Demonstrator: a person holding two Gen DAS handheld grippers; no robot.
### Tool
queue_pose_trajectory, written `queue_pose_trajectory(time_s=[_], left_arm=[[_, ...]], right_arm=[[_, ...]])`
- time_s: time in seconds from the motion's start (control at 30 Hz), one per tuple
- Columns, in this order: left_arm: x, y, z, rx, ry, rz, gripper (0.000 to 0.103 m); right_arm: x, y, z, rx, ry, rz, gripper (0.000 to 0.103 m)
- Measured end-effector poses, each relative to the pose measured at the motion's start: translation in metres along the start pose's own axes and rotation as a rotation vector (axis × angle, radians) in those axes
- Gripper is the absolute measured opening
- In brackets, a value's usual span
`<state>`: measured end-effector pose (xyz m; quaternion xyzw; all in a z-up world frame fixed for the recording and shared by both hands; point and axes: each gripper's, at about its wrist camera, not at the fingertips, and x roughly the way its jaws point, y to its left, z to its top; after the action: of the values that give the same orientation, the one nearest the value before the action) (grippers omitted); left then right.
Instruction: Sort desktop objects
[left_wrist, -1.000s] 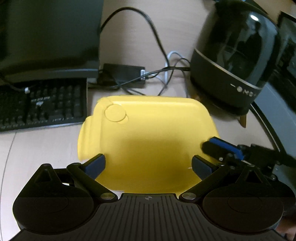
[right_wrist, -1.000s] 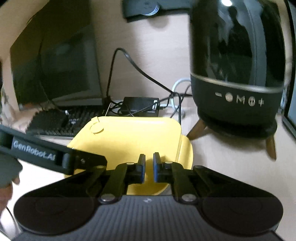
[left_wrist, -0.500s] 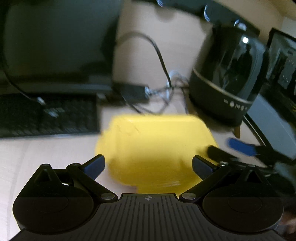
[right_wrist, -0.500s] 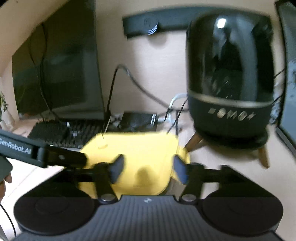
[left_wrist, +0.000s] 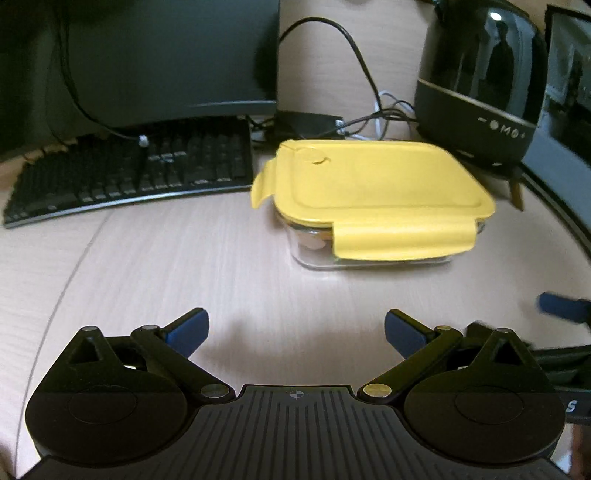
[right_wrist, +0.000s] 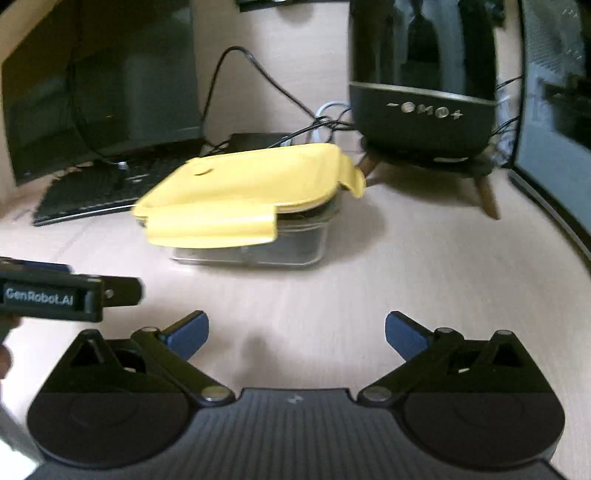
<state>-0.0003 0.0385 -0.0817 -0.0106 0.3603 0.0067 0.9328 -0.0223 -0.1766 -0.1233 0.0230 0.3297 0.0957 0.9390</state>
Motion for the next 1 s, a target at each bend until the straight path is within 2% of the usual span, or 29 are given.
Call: queue_pose_trajectory(time_s=[0.13,0.23,0.37,0.53,1.0], left_arm=[[0.003,0.002,-0.006,-0.012,-0.001,0.033,0.103],[0.005,0.007,-0.01,-0.034,0.002,0.031,0.103],[0.011,0.013,-0.013,-0.057,0.014,0.041,0.103],[0.01,0.013,-0.012,-0.067,0.004,0.027,0.103],[0.011,0.014,-0.013,-0.08,0.018,0.013,0.103]], right_arm=[[-0.002,-0.01,-0.006,0.062,-0.046,-0.111,0.103],[0.001,-0.022,-0.005,0.114,-0.038,-0.113,0.103],[0.008,-0.02,-0.005,0.089,-0.015,-0.152,0.103],[0.007,-0.014,-0.003,0.047,-0.048,-0.139,0.103],[0.012,-0.015,0.001,0.053,-0.031,-0.107,0.103]])
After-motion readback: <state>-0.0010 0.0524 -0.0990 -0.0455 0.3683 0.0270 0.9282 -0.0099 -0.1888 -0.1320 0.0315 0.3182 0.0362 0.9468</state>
